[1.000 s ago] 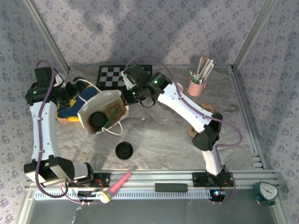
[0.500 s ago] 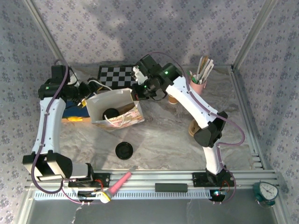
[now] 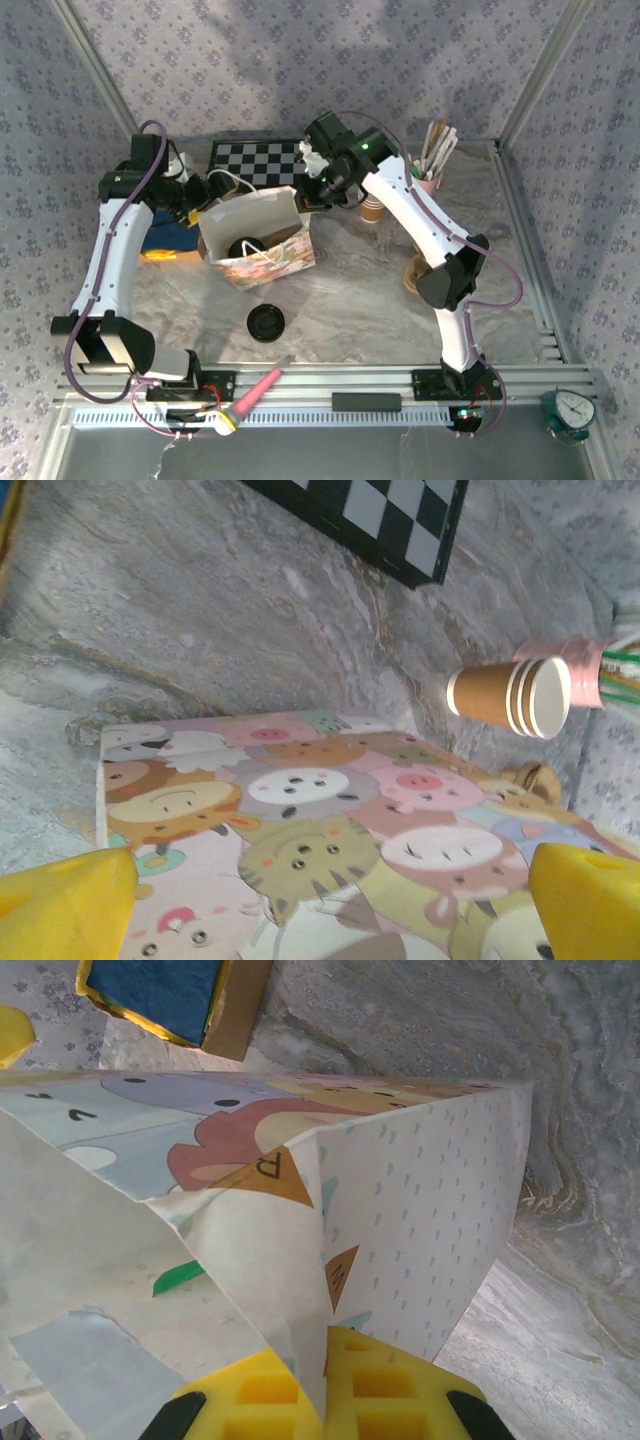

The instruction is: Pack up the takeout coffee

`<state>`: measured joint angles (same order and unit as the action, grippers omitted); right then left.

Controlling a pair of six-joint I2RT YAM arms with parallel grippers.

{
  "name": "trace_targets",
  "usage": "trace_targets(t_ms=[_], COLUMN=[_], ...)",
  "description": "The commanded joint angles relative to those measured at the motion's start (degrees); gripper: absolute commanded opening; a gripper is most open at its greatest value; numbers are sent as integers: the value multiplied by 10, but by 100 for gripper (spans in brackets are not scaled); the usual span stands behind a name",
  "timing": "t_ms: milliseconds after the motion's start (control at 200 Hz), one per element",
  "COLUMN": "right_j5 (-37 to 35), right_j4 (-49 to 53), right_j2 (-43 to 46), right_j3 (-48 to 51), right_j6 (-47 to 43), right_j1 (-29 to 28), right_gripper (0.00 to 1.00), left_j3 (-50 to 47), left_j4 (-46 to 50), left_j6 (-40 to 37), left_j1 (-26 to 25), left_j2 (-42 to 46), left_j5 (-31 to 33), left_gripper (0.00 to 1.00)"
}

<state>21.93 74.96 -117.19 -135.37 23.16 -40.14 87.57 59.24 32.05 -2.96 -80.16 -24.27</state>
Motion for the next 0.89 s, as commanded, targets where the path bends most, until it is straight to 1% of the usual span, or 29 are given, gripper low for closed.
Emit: trace_targets(t_ms=[0, 125, 230, 370, 450, 555, 625, 770, 890], right_j5=[10, 8, 7, 5, 1, 0, 0, 3, 3], right_j4=[-4, -2, -4, -4, 0, 1, 0, 6, 5], right_j2=[-14, -21, -23, -28, -29, -30, -30, -37, -37], right_j3=[-18, -24, -26, -32, -32, -32, -33, -40, -39], right_j6=[10, 13, 16, 16, 13, 11, 9, 7, 6], right_j1=[2, 7, 10, 11, 13, 19, 21, 22, 23], right_gripper=[0, 0, 0, 0, 0, 0, 0, 0, 0], left_j3=[24, 32, 48, 56, 52, 46, 36, -3, -22], left_j4=[36, 43, 69, 85, 59, 22, 2, -36, -40], left_j6=[-53, -76, -107, -124, -115, -82, -61, -16, 23], left_j1=[-18, -25, -31, -33, -22, 21, 50, 96, 155], left_j2=[4, 15, 13, 19, 40, 64, 78, 99, 94], left_j5=[-10, -18, -21, -1, -31, -89, -113, -115, -66], left_gripper=[100, 100, 100, 100, 100, 100, 100, 99, 96])
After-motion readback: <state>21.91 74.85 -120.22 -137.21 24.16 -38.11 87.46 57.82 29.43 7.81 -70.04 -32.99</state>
